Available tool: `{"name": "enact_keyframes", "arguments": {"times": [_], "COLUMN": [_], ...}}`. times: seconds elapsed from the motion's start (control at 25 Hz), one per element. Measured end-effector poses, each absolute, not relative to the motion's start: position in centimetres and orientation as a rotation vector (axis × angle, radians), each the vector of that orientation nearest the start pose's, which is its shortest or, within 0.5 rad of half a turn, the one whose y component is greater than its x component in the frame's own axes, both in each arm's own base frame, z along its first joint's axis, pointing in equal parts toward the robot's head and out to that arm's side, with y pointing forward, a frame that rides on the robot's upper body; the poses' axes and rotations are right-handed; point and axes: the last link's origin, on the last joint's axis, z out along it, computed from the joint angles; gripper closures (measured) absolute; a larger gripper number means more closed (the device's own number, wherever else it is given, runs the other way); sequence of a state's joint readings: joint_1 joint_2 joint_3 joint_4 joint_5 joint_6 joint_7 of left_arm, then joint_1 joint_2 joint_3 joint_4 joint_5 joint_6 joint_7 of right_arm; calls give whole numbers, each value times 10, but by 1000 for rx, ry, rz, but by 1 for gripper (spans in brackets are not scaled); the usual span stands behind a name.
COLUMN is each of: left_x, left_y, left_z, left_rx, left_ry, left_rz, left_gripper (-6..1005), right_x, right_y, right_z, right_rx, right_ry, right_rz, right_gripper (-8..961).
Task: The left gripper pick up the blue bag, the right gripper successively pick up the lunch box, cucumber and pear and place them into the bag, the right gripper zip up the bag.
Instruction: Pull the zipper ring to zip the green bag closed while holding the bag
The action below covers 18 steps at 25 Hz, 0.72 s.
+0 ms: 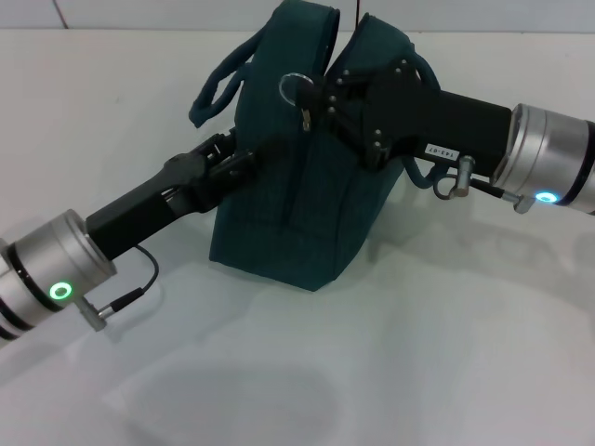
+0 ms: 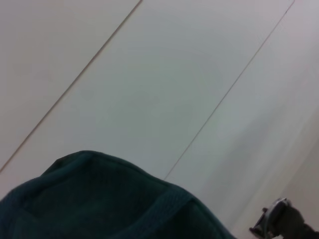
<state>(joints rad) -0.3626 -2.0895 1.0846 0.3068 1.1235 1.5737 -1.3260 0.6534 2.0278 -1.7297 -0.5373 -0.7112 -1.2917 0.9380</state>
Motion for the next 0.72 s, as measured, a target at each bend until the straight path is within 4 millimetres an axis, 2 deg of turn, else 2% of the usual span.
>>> {"name": "enact_keyframes", "arguments": {"times": [0.36,0.72], "left_x": [-268,-262], "left_y": [288,291], "left_z": [-29,-30], "left_rx": [-2248,-2272], "left_ry": [-983,-912], "left_rz": [-1379,-1375], "left_gripper": [158,432], "right_x": [132,131], "right_y": [355,356], "right_z": [-54,-54], "right_rx": [-2600,-2601], "right_ry": [81,94], "right_rz": [1240,1237], "right_gripper": [919,917]}}
